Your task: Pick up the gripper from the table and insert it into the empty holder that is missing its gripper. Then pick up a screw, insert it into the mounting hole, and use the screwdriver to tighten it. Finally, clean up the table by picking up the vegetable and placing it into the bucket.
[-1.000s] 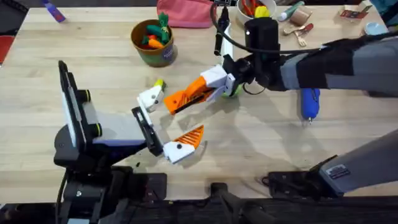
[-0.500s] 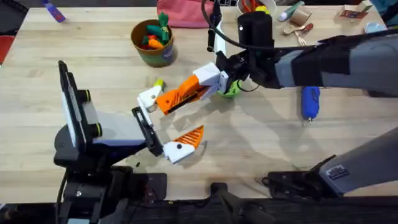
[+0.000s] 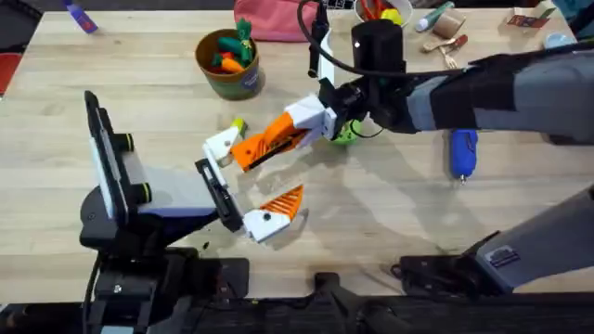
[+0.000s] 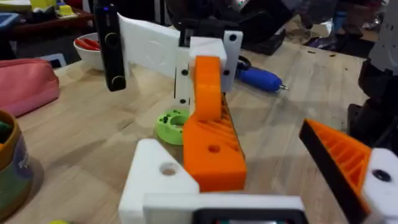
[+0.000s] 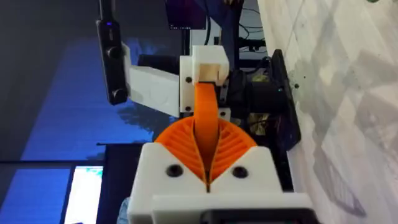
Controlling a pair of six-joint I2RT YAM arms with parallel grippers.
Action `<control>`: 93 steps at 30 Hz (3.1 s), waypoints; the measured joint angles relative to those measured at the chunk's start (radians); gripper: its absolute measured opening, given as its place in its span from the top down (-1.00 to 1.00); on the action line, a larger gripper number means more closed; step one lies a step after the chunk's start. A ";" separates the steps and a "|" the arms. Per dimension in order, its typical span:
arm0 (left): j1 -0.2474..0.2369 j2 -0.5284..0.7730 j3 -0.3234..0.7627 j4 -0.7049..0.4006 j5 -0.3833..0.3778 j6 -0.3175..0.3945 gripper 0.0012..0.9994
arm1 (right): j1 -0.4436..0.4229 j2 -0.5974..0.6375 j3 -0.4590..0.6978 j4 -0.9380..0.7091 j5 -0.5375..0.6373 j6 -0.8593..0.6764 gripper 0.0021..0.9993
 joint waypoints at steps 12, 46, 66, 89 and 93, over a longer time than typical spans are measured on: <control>0.001 0.000 0.000 0.000 0.004 -0.003 -0.97 | 0.007 0.016 0.001 0.038 0.035 -0.002 0.99; 0.006 0.000 0.000 -0.001 -0.002 -0.038 -0.97 | 0.061 0.016 0.019 0.062 0.192 0.032 0.99; 0.005 0.000 0.000 -0.001 0.007 -0.037 -0.97 | 0.068 0.016 0.019 0.060 0.172 0.036 0.99; 0.005 0.000 0.000 -0.001 0.009 -0.022 -0.97 | 0.083 0.017 0.019 0.048 0.191 0.042 -0.76; 0.005 0.000 0.000 -0.001 0.009 -0.020 -0.97 | 0.086 0.017 0.019 0.048 0.195 0.043 -0.85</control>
